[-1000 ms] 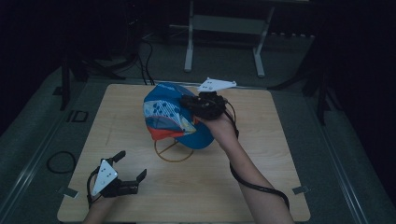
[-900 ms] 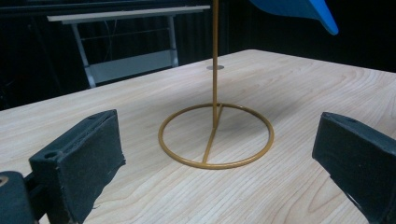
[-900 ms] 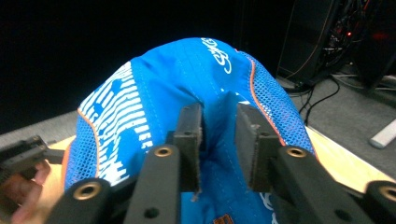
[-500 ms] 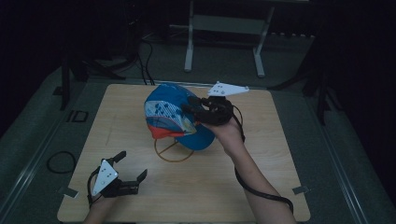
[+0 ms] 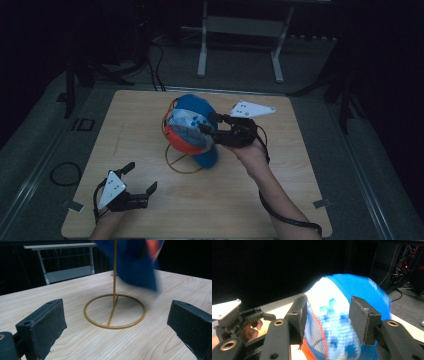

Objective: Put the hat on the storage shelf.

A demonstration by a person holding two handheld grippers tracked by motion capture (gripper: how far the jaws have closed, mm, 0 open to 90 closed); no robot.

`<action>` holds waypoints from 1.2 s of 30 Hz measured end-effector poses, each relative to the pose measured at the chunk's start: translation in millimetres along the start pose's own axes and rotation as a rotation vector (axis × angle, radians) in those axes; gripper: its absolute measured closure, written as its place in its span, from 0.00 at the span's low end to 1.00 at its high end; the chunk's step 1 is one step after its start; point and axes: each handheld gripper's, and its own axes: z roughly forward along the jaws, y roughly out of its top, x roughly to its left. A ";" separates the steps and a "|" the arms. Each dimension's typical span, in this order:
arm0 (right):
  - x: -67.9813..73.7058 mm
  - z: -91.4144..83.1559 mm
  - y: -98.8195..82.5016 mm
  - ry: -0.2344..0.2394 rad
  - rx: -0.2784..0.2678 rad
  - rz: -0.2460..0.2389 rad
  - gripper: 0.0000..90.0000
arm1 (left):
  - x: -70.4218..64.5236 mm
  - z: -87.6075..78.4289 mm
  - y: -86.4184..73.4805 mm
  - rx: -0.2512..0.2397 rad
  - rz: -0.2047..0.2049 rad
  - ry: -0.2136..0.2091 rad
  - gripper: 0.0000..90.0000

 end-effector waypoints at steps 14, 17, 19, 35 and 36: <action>1.9 -9.1 -36.5 0.033 0.014 0.015 0.31 | 1.4 -0.9 -0.8 -0.003 -0.005 0.000 0.02; 1.6 -12.9 -45.3 0.046 0.011 0.022 0.22 | 0.9 -0.8 -1.0 -0.003 -0.005 -0.002 0.02; 0.8 -13.7 -52.1 0.072 0.020 0.030 0.18 | 0.7 -0.6 -1.0 -0.005 -0.006 -0.004 0.02; -6.3 -9.5 -101.2 0.039 0.060 0.010 0.15 | -0.2 0.4 -3.2 0.003 0.000 -0.005 0.02; -6.1 -8.2 -104.8 0.042 0.071 0.008 0.15 | -0.2 0.3 -3.3 0.006 0.001 -0.005 0.02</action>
